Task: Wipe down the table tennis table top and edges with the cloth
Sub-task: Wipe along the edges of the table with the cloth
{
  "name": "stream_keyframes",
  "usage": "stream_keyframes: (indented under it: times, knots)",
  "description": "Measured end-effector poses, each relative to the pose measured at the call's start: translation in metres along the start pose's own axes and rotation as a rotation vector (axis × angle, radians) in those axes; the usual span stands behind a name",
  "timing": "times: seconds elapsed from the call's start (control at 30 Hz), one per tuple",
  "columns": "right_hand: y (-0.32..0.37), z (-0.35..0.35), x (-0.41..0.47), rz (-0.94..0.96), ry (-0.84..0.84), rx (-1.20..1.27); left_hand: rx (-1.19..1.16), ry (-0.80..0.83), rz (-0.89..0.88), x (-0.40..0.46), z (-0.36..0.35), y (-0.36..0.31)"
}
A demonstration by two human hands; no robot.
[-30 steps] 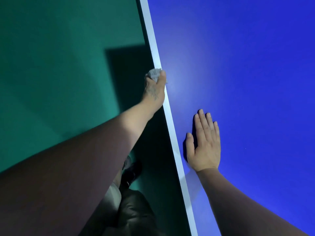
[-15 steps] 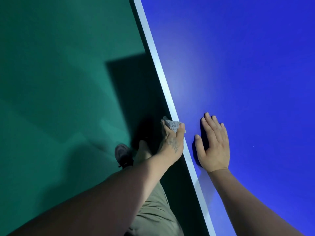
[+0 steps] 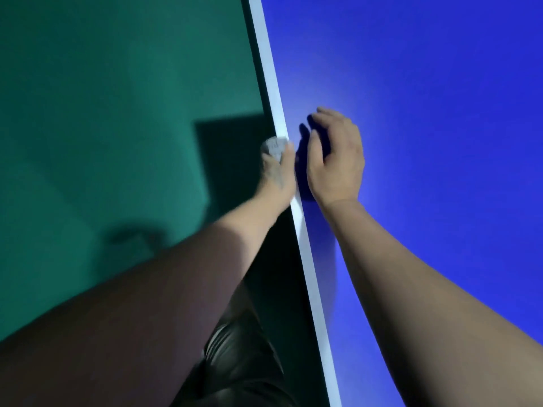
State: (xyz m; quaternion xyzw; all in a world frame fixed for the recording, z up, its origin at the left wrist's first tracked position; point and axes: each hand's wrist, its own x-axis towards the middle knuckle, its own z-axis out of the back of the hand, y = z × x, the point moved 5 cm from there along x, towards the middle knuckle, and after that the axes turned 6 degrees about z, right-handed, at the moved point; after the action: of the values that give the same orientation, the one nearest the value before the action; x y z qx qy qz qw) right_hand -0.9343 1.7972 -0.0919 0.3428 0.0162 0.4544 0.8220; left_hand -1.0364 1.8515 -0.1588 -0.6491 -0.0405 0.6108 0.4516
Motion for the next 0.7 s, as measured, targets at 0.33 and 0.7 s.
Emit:
stream_keyframes:
  times: [0.33, 0.7]
  knots:
    - [-0.03, -0.043, 0.079, -0.153, 0.216, -0.315, 0.147, 0.21, 0.146, -0.062, -0.008, 0.045]
    - [-0.035, -0.048, 0.082, -0.171, 0.197, -0.371, 0.105, 0.057, 0.003, 0.086, 0.016, -0.071]
